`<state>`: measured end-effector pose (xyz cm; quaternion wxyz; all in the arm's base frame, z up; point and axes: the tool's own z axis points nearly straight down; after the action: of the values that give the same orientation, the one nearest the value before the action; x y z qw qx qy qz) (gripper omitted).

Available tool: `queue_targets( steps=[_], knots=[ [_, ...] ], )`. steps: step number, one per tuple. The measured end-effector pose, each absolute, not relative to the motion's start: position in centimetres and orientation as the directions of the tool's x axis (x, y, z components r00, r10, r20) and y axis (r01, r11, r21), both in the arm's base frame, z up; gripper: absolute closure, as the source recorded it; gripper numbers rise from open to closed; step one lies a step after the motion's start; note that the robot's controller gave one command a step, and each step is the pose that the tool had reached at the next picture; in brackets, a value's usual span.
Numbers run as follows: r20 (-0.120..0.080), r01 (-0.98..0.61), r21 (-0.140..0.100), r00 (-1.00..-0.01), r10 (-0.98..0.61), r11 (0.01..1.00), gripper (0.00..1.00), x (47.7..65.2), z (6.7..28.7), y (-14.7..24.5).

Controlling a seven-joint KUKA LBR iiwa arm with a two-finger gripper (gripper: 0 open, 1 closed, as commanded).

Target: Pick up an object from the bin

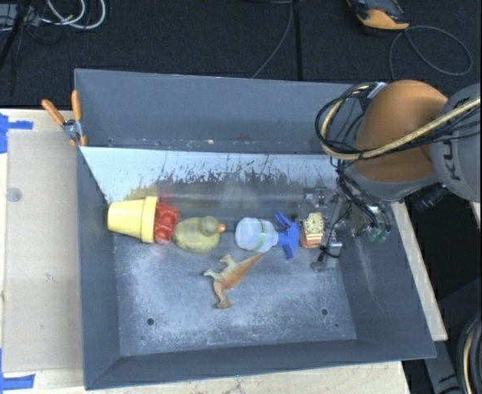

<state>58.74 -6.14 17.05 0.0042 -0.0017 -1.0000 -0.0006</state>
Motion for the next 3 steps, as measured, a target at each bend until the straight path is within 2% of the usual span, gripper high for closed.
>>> queue_targets(
  steps=[1, 2, 3],
  knots=[
    [0.001, 0.002, 0.000, -1.000, 0.002, 1.000, 0.00, 58.9, 17.5, -6.1],
    [-0.005, 0.022, 0.000, -1.000, 0.022, 1.000, 0.00, 60.2, 13.4, -5.7],
    [0.002, 0.229, 0.000, -0.973, 0.229, 0.973, 1.00, 61.3, 6.9, -3.1]
  ],
)
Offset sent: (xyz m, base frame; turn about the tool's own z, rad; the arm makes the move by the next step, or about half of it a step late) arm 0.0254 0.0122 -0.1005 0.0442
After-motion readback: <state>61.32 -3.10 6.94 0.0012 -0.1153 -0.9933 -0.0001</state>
